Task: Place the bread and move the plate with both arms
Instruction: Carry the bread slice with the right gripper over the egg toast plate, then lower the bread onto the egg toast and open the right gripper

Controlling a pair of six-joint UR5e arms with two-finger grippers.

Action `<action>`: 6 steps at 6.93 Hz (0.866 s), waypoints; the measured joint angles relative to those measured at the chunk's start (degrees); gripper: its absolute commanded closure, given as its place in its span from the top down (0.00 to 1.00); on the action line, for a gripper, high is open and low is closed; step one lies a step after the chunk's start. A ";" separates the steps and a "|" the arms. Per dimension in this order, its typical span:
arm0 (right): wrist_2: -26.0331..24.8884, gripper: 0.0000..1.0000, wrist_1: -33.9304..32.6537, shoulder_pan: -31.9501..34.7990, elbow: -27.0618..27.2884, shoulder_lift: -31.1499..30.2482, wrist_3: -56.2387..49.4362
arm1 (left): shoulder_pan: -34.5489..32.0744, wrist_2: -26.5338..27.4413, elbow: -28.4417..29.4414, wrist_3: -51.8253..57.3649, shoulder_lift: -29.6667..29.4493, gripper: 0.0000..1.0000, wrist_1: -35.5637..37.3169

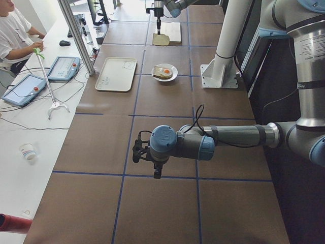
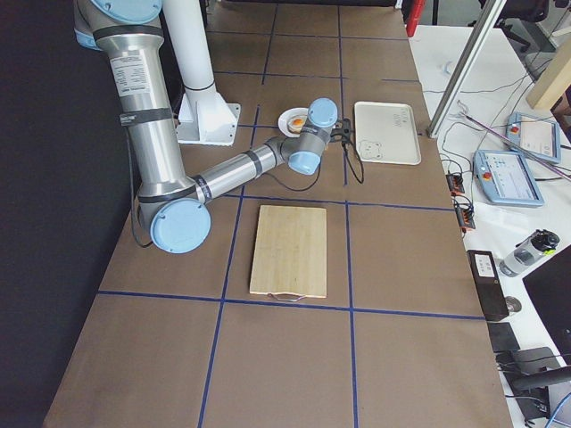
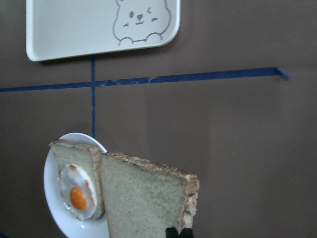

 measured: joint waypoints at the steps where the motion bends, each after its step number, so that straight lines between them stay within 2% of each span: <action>1: -2.54 0.00 -0.04 -3.75 -2.20 5.06 2.12 | 0.00 0.00 -0.01 0.00 -0.02 1.00 -0.02; 4: -14.25 0.00 0.50 -12.71 -9.37 15.52 6.72 | 0.00 -0.01 -0.10 0.00 -0.04 1.00 -0.02; 6: -18.14 0.00 0.88 -15.86 -10.84 17.27 7.73 | 0.00 -0.01 -0.15 0.00 -0.04 1.00 -0.06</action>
